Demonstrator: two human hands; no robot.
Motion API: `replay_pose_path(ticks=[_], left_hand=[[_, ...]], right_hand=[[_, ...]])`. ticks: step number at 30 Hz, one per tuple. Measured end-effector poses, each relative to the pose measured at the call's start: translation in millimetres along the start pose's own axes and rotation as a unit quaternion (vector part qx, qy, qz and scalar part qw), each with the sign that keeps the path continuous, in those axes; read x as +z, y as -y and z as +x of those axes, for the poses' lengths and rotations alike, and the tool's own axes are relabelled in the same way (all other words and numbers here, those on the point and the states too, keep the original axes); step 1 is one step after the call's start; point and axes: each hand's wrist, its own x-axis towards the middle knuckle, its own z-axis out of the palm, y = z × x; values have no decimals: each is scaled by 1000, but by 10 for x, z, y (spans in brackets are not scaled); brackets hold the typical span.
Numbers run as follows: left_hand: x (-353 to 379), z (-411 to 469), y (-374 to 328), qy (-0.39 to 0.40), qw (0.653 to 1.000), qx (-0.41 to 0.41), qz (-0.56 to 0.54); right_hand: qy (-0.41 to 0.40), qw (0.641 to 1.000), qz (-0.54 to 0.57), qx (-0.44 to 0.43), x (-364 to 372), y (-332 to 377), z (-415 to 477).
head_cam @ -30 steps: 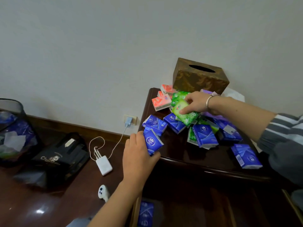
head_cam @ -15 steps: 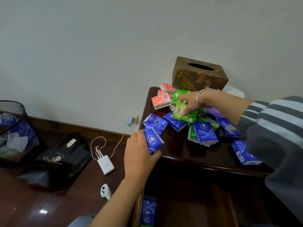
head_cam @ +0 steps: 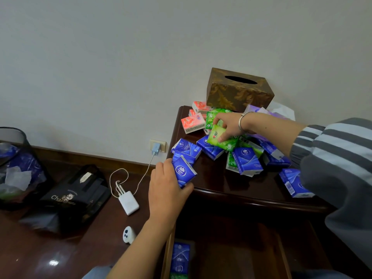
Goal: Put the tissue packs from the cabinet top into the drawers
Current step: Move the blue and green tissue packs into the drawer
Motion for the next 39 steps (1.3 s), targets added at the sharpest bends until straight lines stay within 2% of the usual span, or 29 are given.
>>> replay_pose_path(ticks=[7,10,12,14,16,18,19,21,22,25,27,30,35,37,39], left_hand=[[42,16,34,-14,1000,9,12],[43,25,28,-14,1000,7,18],[8,34,-3,4,1000,-1,17],[-58,60,-54,30,999,-12,9],[-175,75,-139,46,997,-43,-44],[-352,-13,-244,40,992,-58,-108],[-439,-119,-279,36,990,-52,-127],[-546,-462,-259,67,985,-44,-153],[-562,-676,-239,108,979,-69,-160],[-359,-1328,-191,270,932,-209,-119],[-68,-1644,-204,335,901,-262,-82],[414,-1802,-299,341,870,-336,-119],[901,-1950,-238,329,869,-369,-31],[951,-2059,-143,330,867,-372,6],[1008,-2104,-79,314,872,-374,14]], right_hand=[[-17,999,15,-23,47,-34,-41],[-68,997,17,-42,47,-2,-106],[-129,984,103,-64,26,25,-193],[-220,933,275,-78,4,79,-348],[-266,827,489,-81,19,118,-594],[-231,710,659,-94,103,100,-936],[-194,674,705,-102,195,45,-1127],[-121,655,738,-109,515,-164,-1536],[-81,648,751,-97,740,-298,-1722],[43,632,773,23,1521,-655,-2133],[91,606,781,121,1955,-782,-2264],[103,541,808,210,2339,-912,-2264],[71,484,836,248,2637,-1201,-2181],[69,479,838,252,2789,-1253,-2146],[77,497,825,256,2990,-1271,-2054]])
